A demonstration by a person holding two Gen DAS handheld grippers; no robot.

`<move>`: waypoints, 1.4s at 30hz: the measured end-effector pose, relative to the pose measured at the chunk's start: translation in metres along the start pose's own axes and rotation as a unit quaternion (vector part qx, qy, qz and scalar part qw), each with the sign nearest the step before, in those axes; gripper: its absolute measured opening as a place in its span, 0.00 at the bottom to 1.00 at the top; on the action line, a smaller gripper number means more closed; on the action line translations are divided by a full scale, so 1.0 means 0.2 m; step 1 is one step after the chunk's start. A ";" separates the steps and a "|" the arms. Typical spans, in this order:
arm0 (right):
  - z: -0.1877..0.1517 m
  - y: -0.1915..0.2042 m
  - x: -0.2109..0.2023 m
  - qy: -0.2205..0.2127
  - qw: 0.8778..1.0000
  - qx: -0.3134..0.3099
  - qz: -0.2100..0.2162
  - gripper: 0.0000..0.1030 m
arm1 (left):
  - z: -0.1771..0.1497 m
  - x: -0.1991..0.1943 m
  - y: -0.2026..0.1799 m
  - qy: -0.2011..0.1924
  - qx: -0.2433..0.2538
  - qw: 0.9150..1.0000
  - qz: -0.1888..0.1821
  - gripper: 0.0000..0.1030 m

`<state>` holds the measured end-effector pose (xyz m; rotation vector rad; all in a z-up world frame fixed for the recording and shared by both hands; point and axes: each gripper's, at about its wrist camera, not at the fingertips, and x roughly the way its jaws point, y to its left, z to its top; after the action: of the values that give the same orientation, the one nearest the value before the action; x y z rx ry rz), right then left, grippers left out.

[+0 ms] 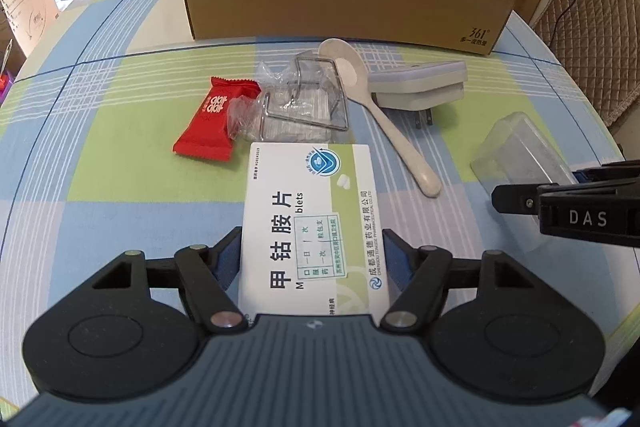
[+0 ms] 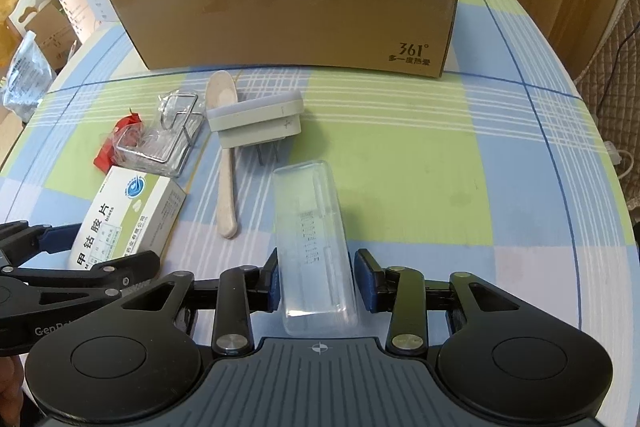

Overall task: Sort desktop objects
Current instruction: 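Carry the white box and clear case over the cardboard box and release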

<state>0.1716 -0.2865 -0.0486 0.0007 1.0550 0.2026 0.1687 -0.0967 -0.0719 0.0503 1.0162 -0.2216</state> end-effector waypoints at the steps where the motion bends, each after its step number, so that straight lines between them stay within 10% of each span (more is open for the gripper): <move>1: -0.01 0.00 -0.01 -0.001 1.000 -0.001 0.000 0.31 | -0.01 -0.01 0.00 0.001 0.000 1.000 0.001 0.65; 42: 0.01 -0.02 -0.56 -0.077 0.997 0.005 -0.009 0.28 | 0.10 -0.46 -0.07 -0.043 0.029 0.998 -0.024 0.65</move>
<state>0.1216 -0.3093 0.0485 0.0155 0.9018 0.1778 0.1367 -0.0979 0.0176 0.0693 0.9252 -0.2942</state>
